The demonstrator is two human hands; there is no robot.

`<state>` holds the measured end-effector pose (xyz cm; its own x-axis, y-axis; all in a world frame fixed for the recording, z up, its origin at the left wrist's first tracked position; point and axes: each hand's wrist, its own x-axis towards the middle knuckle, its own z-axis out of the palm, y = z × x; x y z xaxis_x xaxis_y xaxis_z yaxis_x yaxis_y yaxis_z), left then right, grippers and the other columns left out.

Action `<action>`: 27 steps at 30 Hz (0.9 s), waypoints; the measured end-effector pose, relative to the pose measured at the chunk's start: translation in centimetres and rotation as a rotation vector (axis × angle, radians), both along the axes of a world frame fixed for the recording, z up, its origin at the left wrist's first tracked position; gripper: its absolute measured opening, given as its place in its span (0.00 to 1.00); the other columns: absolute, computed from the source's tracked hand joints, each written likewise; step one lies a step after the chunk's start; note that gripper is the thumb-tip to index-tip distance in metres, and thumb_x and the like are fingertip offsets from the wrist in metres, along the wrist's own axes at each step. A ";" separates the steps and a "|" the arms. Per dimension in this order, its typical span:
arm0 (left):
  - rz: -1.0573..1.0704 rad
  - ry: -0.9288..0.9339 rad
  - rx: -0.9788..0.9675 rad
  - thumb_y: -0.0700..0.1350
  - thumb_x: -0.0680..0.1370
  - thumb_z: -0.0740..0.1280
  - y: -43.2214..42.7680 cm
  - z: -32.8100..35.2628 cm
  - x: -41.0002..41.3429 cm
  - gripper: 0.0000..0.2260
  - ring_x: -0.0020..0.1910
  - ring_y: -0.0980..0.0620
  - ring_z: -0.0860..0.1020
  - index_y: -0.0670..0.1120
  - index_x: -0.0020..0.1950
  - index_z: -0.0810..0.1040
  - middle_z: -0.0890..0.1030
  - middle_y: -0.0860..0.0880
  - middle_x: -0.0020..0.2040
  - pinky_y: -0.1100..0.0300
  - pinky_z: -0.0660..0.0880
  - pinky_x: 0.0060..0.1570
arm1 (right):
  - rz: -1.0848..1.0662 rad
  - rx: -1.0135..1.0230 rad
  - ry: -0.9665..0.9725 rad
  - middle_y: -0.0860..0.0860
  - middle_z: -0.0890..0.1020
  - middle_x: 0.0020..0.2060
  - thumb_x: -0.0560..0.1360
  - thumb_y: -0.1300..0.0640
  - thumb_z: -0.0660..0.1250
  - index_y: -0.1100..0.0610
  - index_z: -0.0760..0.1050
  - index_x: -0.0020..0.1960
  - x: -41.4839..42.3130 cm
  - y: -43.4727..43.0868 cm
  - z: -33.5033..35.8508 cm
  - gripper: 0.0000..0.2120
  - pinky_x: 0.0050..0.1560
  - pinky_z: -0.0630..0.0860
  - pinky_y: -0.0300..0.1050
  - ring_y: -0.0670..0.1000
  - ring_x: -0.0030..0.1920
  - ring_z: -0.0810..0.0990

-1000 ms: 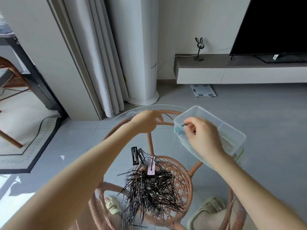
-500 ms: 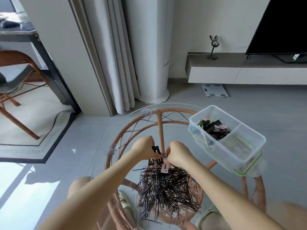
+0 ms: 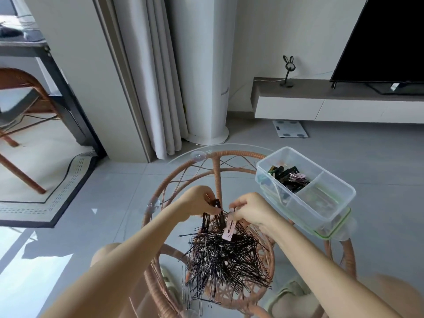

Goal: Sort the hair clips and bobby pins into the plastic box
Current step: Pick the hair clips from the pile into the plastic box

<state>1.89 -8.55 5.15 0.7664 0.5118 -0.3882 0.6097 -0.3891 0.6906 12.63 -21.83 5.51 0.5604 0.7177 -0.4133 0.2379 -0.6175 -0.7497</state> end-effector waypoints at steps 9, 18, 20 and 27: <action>0.040 -0.226 0.345 0.45 0.72 0.71 -0.2 3.9 -1.1 0.05 0.20 0.60 0.72 0.44 0.41 0.83 0.82 0.51 0.34 0.65 0.74 0.27 | 0.092 0.327 -0.331 0.47 0.83 0.33 0.67 0.59 0.74 0.59 0.81 0.43 -0.1 -3.4 2.8 0.06 0.33 0.74 0.28 0.40 0.28 0.79; 0.007 -0.467 0.476 0.40 0.72 0.70 -1.9 8.2 -1.1 0.02 0.29 0.60 0.73 0.42 0.40 0.82 0.76 0.55 0.33 0.55 0.78 0.38 | 0.268 0.383 -0.689 0.48 0.82 0.34 0.71 0.61 0.67 0.56 0.77 0.39 -1.0 -5.4 1.7 0.03 0.39 0.79 0.41 0.44 0.36 0.79; 0.009 -0.455 0.449 0.41 0.72 0.70 -2.1 8.4 -0.9 0.03 0.25 0.60 0.74 0.45 0.39 0.81 0.76 0.57 0.31 0.57 0.79 0.35 | 0.237 0.343 -0.707 0.47 0.82 0.33 0.71 0.58 0.68 0.54 0.76 0.37 -0.9 -5.8 1.4 0.04 0.36 0.78 0.39 0.43 0.36 0.79; 0.054 -0.438 0.304 0.42 0.72 0.71 -2.5 7.7 -0.2 0.02 0.20 0.62 0.76 0.44 0.42 0.81 0.79 0.56 0.30 0.72 0.72 0.25 | -0.340 0.524 0.150 0.49 0.81 0.26 0.68 0.66 0.72 0.59 0.79 0.36 0.1 -6.7 2.4 0.04 0.25 0.74 0.35 0.47 0.27 0.77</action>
